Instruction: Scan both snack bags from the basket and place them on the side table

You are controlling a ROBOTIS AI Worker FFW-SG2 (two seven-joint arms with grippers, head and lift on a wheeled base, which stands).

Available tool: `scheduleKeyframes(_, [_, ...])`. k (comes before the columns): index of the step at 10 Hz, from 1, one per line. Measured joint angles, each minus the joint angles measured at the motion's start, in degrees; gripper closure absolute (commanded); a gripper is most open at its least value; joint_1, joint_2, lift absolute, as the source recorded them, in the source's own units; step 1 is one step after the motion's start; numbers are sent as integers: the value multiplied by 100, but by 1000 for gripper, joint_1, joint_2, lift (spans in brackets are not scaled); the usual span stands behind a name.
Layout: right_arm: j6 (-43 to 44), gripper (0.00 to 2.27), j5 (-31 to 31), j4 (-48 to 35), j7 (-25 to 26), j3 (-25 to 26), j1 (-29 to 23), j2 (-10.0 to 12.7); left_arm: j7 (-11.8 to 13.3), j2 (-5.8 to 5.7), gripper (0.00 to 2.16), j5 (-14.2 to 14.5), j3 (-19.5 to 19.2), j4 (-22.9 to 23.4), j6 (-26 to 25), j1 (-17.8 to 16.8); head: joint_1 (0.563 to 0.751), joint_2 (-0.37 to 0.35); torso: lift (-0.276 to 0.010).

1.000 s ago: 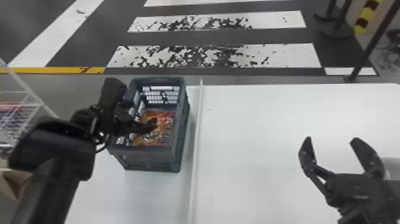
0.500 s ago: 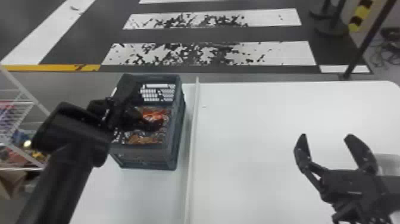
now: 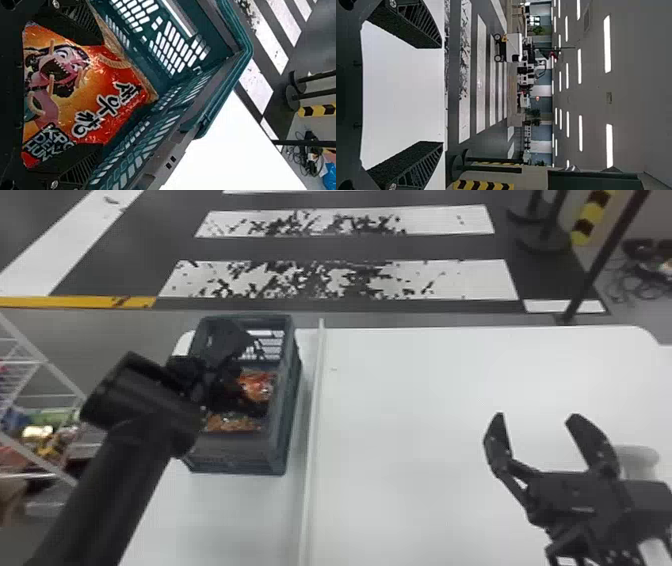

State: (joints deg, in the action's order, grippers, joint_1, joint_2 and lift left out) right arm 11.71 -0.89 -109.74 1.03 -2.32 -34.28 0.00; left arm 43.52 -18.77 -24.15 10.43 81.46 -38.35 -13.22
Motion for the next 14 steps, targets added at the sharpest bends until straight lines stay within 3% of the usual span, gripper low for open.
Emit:
scheduleKeyframes(4, [-39, 56, 21, -12, -2, 12, 3, 0, 29, 205, 120, -136, 148, -702, -10, -337, 695, 71, -75])
scheduleKeyframes(5, [-43, 56, 35, -10, -6, 12, 12, 0, 27, 221, 259, -162, 195, -836, -6, -375, 695, 71, -75])
scheduleKeyframes(6, [-51, 56, 44, 5, -7, 13, 20, 0, 21, 228, 579, -203, 266, -917, 3, -390, 695, 71, -75])
scheduleKeyframes(7, [-59, 56, 51, 21, -7, 13, 25, 0, 13, 253, 1180, -273, 335, -983, 8, -407, 695, 68, -75])
scheduleKeyframes(8, [-60, 56, 56, 34, -7, 15, 28, 0, -24, 268, 2105, -279, 331, -994, 35, -404, 695, 66, -75])
scheduleKeyframes(10, [-60, 56, 62, 40, -7, 27, 27, 0, -395, 331, 2142, 101, -21, -828, 81, -236, 695, 71, -75])
scheduleKeyframes(12, [-60, 56, 62, 46, -7, 30, 26, 0, -315, 351, 2142, 717, -537, -326, 70, -13, 695, 66, -75])
scheduleKeyframes(14, [-60, 56, 54, 49, -7, 30, 26, 0, -143, 373, 2142, 1091, -867, 65, 27, 120, 695, 60, -75])
